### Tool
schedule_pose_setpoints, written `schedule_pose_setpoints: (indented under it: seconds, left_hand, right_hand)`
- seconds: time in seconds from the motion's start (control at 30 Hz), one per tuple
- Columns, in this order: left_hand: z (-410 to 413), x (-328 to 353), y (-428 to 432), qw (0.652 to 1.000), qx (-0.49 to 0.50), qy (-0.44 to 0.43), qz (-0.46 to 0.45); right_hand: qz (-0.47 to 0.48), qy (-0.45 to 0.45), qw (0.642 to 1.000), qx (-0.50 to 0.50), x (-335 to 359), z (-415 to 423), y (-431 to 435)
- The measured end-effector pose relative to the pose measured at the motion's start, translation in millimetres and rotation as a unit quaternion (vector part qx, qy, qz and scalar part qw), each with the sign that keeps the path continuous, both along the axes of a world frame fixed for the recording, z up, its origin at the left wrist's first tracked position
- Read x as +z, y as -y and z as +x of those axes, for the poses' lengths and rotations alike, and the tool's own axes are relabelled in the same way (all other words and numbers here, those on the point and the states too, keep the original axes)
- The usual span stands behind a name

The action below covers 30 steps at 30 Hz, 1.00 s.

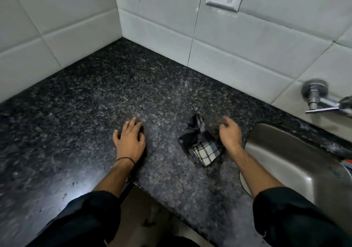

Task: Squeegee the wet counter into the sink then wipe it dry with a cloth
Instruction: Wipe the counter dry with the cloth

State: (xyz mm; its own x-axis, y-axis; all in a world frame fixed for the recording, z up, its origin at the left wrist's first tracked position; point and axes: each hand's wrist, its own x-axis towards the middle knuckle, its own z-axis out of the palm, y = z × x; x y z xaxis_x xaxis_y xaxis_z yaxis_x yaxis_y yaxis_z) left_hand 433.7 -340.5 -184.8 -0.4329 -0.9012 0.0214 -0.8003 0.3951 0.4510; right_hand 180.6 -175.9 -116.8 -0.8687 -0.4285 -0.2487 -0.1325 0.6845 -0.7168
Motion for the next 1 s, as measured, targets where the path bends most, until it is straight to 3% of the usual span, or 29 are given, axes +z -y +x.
schedule_pose_setpoints:
  seconds: [0.07,0.13,0.27,0.43,0.6,0.67,0.73,0.8,0.9,1.0]
  left_hand:
    - [3,0,4,1.0,0.005,0.008,-0.008]
    - [1,0,7,1.0,-0.001,0.026,-0.013]
    - [-11,-3,17,0.997,-0.023,0.067,0.001]
    - [-13,-14,33,0.995,-0.017,0.094,-0.002]
    - [-15,-21,34,0.994,-0.01,0.105,-0.02]
    - [-15,-23,34,0.994,-0.008,0.105,-0.024]
    - [-15,-24,35,0.994,-0.005,0.107,-0.028]
    - [-16,-25,36,0.994,-0.001,0.105,-0.026]
    - [-15,-25,37,0.994,0.0,0.104,-0.022]
    - [-15,-24,37,0.994,0.004,0.11,-0.024]
  right_hand:
    - [-0.004,-0.071,0.997,-0.003,-2,2,-1]
    - [-0.036,-0.137,0.984,0.111,-10,20,6]
    - [0.023,-0.298,0.894,0.334,-35,38,20]
    - [0.119,-0.312,0.852,0.403,-74,16,10]
    - [0.148,-0.356,0.856,0.345,-79,-28,60]
    - [0.166,-0.353,0.89,0.234,-78,-44,95]
    - [0.19,-0.294,0.933,0.084,-75,-52,135]
    - [0.216,-0.228,0.949,0.033,-69,-45,175]
    - [0.171,-0.277,0.919,0.224,-70,-4,215]
    - [0.091,-0.333,0.818,0.461,-76,58,215]
